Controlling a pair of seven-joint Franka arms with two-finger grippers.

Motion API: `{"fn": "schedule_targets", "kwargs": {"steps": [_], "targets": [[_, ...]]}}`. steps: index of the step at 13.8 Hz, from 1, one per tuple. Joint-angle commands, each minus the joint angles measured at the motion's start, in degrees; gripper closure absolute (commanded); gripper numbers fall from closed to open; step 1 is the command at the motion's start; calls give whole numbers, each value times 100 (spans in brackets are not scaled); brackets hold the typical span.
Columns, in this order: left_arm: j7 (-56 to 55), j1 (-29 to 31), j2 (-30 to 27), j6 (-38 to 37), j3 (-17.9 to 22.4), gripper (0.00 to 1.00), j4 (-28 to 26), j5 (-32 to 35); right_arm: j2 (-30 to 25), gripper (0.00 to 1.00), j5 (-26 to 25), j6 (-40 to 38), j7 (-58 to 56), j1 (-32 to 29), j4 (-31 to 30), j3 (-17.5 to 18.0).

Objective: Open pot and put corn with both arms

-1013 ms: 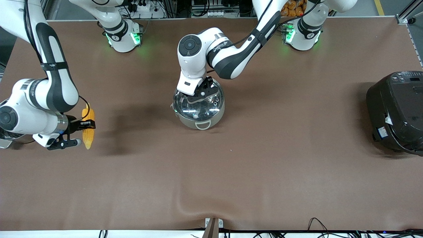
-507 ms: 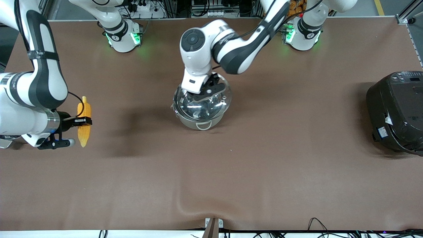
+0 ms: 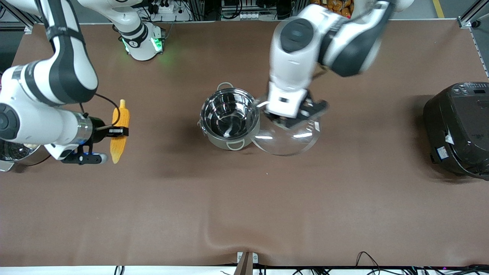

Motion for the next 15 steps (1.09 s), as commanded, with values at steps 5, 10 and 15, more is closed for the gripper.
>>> {"fn": "schedule_targets", "kwargs": {"steps": [5, 10, 15], "targets": [[2348, 1870, -1176, 1824, -105, 100, -2797, -132, -66, 64, -179, 198, 2846, 183, 323, 1532], [3588, 2680, -1134, 3363, -97, 100, -4285, -369, 153, 64, -891, 832, 4131, 1175, 218, 1657], [3898, 2919, -923, 3989, -97, 100, -4946, -378, 162, 64, -1437, 2034, 5002, 1818, -878, 1657]]}}
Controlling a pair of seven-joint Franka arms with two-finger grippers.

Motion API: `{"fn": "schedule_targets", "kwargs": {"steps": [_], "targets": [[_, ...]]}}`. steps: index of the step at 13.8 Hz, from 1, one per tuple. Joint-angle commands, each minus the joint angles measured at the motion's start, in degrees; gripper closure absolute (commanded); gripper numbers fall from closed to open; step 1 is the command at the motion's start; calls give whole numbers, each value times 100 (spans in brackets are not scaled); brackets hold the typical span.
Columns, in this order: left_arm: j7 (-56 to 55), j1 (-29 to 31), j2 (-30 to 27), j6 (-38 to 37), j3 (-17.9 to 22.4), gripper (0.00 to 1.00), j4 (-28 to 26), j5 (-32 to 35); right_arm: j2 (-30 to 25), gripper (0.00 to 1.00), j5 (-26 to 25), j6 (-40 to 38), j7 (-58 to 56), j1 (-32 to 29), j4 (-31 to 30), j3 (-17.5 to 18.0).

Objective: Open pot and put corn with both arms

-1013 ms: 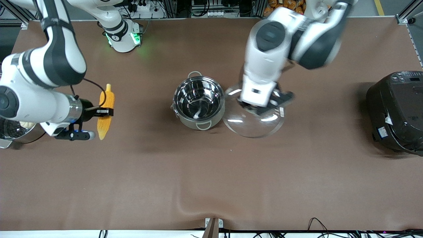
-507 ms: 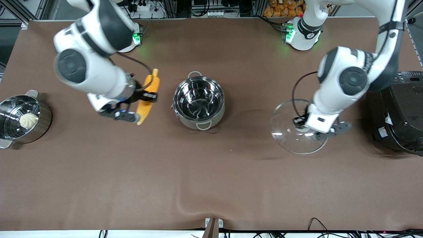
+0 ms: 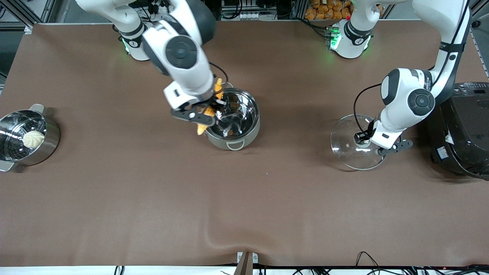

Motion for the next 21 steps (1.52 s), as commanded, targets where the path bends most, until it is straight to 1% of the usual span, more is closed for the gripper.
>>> {"fn": "schedule_targets", "kwargs": {"steps": [1, 3, 5, 6, 7, 8, 9, 10, 11, 12, 13, 14, 15, 16, 17, 18, 21], "targets": [[100, 11, -51, 304, -80, 100, -275, -124, -99, 64, -245, 717, 422, 203, -746, -8], [127, 19, 46, 638, -80, 100, -494, -124, -65, 64, -245, 1087, 458, 361, -1020, -8], [127, 11, 266, 693, -71, 100, -478, -124, 41, 63, -245, 1334, 545, 432, -1135, -8], [127, 11, 284, 693, -71, 83, -469, -124, 119, 63, -254, 1396, 694, 528, -1135, -8], [127, 11, 293, 684, -71, 70, -443, -106, 190, 63, -254, 1475, 774, 599, -1135, -8], [127, 11, 310, 666, -71, 51, -425, -106, 217, 63, -254, 1571, 783, 626, -1153, -8], [109, 11, 302, 631, -71, 5, -338, -106, 252, 63, -254, 1633, 792, 634, -1170, -8], [92, 11, 249, 622, -62, 0, -250, -106, 287, 62, -254, 1642, 792, 635, -1170, -8], [161, 28, 214, 422, -45, 0, -66, -80, 331, 62, -254, 1651, 784, 635, -1170, -17], [336, 63, 249, -58, -36, 0, 379, -80, 409, 61, -271, 1686, 792, 635, -1170, -17], [468, 72, 301, -751, -36, 0, 949, -80, 462, 60, -324, 1799, 784, 635, -1214, -26], [600, 203, 319, -1419, -36, 0, 1486, -80, 472, 60, -341, 1922, 783, 626, -1293, -35], [836, 395, 371, -1774, -44, 0, 1891, -123, 472, 60, -350, 2045, 783, 626, -1389, -43], [1082, 449, 424, -1977, -44, 0, 2226, -141, 472, 60, -350, 2134, 783, 626, -1451, -52], [1189, 485, 425, -2136, -44, 0, 2421, -150, 472, 55, -350, 2161, 783, 626, -1478, -61], [1190, 494, 407, -2294, -44, 0, 2623, -150, 472, 49, -350, 2161, 783, 634, -1469, -61], [1173, 433, 398, -2900, -62, 0, 3194, -150, 454, 6, -350, 2170, 783, 626, -1434, -61]]}}
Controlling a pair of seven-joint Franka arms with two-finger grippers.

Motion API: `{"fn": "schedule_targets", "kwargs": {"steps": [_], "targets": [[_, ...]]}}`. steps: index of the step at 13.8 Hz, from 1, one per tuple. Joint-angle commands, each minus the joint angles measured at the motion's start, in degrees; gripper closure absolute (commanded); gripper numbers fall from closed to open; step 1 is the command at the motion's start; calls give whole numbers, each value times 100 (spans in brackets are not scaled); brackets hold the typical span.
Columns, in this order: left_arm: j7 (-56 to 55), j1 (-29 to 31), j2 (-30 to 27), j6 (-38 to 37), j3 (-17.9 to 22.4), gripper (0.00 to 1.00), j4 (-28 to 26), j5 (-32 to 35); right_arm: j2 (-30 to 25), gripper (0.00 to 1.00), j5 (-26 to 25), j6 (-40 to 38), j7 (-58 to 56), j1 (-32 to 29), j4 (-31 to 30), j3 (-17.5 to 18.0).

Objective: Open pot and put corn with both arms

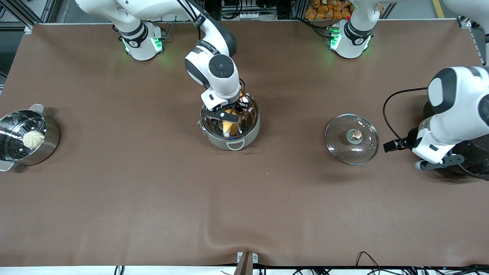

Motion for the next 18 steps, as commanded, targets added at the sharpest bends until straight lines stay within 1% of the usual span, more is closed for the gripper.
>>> {"fn": "schedule_targets", "kwargs": {"steps": [1, 4, 6, 7, 8, 10, 11, 12, 13, 14, 15, 18], "targets": [[112, -74, 101, -540, -52, 0, 598, -121, -107, 0, -161, 48, 147, -30, -27, -17], [121, -65, 74, -979, -61, 0, 985, -130, -203, 0, -170, 31, 104, -196, 122, -26], [112, -48, 40, -1182, -61, 0, 1170, -112, -457, 0, -83, -22, 33, -424, 228, -17], [121, -47, -30, -1200, -52, 0, 1215, -68, -598, 0, -65, -92, -11, -643, 272, 1], [121, -21, -109, -1209, -61, 0, 1233, -68, -747, 0, -56, -266, -142, -802, 350, 1], [121, -4, -268, -1227, -52, 0, 1233, -68, -1003, 0, -56, -1020, -615, -1135, 683, 1], [121, -4, -303, -1236, -35, 0, 1233, -68, -1099, 0, 40, -1494, -992, -1338, 920, 1], [103, -4, -399, -1297, -26, 0, 1215, -77, -1222, 0, 389, -1942, -1465, -1548, 1131, -25], [60, -4, -470, -1393, -17, 0, 1215, -77, -1371, 0, 731, -2251, -1940, -1759, 1194, -173], [137, 5, -592, -1472, -17, 0, 1198, -112, -1556, 0, 970, -2437, -2458, -1848, 1195, -479], [147, 84, -689, -1490, -34, 0, 1189, -138, -1705, 0, 1085, -2613, -2950, -1867, 1195, -874], [156, 93, -997, -1814, -70, 0, 1128, -147, -1996, 0, 1008, -3202, -4235, -1945, 1256, -1623]]}}
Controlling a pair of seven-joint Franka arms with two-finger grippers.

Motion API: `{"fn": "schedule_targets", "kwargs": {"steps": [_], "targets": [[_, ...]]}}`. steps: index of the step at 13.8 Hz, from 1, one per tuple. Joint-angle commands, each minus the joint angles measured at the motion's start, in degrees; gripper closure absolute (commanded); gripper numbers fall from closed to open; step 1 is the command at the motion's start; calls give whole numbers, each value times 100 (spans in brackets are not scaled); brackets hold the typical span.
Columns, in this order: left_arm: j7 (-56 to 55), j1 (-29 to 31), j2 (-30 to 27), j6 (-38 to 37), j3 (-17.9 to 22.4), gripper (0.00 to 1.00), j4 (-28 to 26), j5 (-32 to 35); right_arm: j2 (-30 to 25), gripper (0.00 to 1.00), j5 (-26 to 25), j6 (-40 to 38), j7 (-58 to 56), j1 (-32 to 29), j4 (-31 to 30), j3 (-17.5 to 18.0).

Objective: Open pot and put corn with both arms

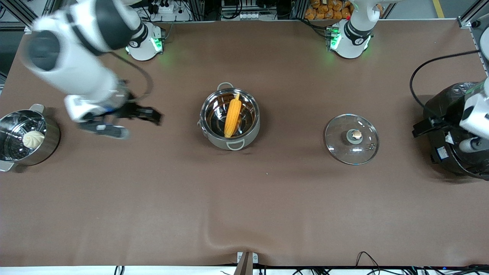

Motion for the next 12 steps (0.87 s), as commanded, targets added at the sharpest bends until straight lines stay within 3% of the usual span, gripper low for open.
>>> {"fn": "schedule_targets", "kwargs": {"steps": [1, 7, 12], "targets": [[164, 74, -422, -304, -52, 0, -232, -158, -246, 0, 51, -313, -953, -95, 0, -519], [419, 39, -1011, -243, -43, 0, -883, -246, -405, 0, -212, -296, -3221, -386, -43, -1539], [656, 74, -917, -225, -113, 0, -595, -202, -475, 0, -248, -287, -3541, -781, -70, -1602]]}}
